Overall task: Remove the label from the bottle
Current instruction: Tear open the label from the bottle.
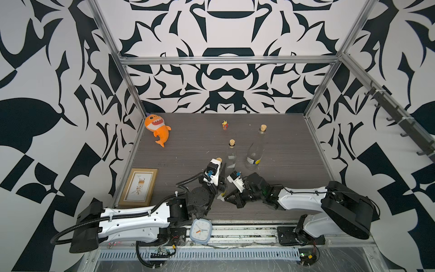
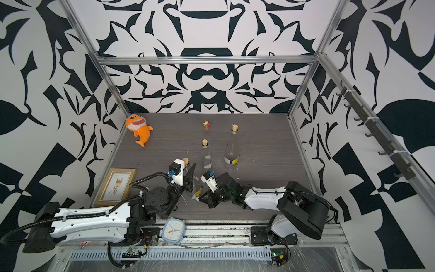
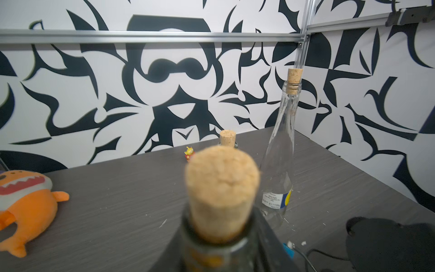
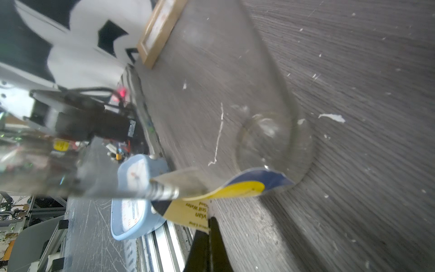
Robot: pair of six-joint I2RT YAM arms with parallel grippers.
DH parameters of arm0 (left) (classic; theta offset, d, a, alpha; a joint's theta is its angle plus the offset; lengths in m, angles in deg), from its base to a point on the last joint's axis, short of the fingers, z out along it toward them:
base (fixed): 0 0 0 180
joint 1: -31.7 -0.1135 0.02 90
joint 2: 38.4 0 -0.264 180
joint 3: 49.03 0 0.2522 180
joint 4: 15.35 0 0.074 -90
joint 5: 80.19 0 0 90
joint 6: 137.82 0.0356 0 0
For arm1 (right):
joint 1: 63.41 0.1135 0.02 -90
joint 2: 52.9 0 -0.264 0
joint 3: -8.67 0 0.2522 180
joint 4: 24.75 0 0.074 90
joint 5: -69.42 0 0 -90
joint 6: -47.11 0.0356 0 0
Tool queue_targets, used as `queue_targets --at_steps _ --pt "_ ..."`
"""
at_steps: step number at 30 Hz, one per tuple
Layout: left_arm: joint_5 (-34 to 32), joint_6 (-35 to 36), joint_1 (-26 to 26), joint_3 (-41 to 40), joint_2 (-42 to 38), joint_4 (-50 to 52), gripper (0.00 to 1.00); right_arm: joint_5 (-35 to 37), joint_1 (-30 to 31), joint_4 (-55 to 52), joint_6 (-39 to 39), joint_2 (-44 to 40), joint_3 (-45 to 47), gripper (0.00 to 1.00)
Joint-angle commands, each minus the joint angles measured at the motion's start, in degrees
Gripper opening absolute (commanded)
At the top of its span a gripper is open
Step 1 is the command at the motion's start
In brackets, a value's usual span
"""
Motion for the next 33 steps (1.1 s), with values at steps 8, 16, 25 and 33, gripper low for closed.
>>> queue_targets --at_steps 8,16,25,33 --pt "8.4 -0.2 -3.2 -1.7 -3.4 -0.6 0.15 0.1 0.3 2.2 -0.1 -1.0 0.1 0.00" --pt "30.6 4.5 -12.1 -3.2 -11.8 9.1 0.00 -0.7 0.5 -0.5 -1.1 -3.5 -0.2 0.00" --pt "52.0 2.0 -26.1 -0.4 -14.6 19.7 0.00 -1.3 0.8 -2.3 -1.9 -3.4 -1.8 0.00" --pt "63.0 3.0 -31.5 1.8 -9.5 21.8 0.00 -2.2 0.8 -6.3 -3.1 -3.7 -2.6 0.00"
